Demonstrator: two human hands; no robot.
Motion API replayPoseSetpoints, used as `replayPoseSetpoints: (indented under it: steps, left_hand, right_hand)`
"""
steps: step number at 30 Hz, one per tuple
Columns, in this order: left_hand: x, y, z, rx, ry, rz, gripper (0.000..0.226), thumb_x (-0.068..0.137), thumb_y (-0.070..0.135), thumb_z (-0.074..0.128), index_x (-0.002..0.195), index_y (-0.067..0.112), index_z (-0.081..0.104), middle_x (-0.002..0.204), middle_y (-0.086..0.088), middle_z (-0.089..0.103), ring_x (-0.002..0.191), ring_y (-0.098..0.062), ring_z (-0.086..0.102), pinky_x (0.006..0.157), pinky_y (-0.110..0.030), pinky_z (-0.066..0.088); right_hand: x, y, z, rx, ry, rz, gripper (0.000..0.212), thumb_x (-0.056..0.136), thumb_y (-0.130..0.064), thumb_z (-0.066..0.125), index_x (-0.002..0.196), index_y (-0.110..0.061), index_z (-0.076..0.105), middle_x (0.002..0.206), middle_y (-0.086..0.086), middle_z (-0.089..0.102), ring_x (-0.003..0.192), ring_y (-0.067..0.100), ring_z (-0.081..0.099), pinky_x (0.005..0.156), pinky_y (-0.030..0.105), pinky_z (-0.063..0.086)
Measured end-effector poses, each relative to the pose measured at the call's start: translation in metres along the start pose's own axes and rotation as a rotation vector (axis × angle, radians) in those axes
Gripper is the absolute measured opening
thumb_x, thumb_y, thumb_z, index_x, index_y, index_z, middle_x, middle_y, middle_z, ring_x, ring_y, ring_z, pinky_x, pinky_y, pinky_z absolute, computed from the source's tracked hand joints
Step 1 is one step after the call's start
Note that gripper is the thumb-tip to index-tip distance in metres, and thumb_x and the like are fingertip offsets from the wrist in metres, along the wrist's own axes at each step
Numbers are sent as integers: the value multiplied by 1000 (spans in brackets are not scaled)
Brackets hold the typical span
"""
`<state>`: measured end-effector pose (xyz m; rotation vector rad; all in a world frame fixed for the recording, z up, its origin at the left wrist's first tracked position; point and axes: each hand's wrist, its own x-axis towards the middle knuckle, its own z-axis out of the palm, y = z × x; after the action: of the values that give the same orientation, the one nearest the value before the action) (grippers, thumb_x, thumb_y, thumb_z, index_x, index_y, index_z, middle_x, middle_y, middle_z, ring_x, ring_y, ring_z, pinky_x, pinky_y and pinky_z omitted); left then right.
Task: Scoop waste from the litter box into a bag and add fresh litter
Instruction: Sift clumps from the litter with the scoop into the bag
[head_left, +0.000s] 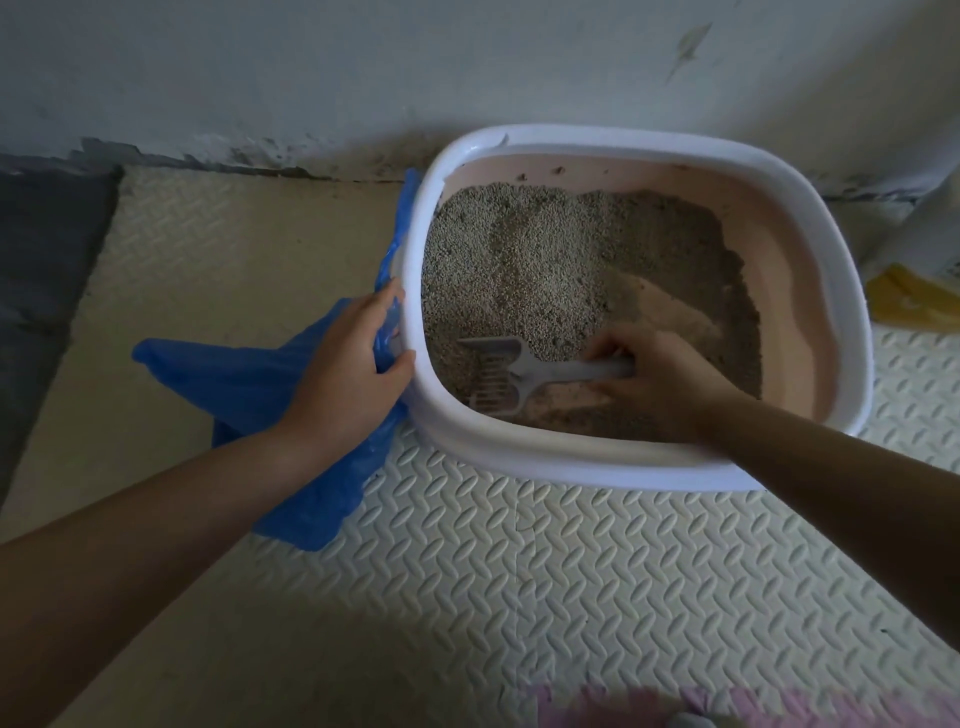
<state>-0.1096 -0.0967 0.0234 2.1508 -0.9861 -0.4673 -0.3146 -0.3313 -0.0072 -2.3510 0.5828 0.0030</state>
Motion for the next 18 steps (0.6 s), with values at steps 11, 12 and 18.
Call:
replayPoseSetpoints:
  steps: [11,12,18]
  left_hand:
    - [-1,4,-2,-46,-22,-24,62,91,9,59,146,16,32,138,5,42,126,0,35,95,-1,27]
    - [0,4,-2,-51,-22,-30,62,91,10,60,146,16,32,139,7,41,125,4,34,92,3,25]
    - [3,3,-2,-69,-8,-61,66,89,11,63,147,18,32,133,17,37,121,9,31,86,10,22]
  right_hand:
    - [32,8,-10,-52,-100,51,25,88,-14,63,111,-23,65,79,-15,60,68,4,55,62,27,41]
    - [29,10,-14,-46,-69,52,26,88,-14,64,112,-23,66,77,-17,59,66,0,53,60,24,38]
    - [-1,14,-37,42,141,120,29,85,-9,68,113,-17,66,90,7,66,79,27,62,72,35,47]
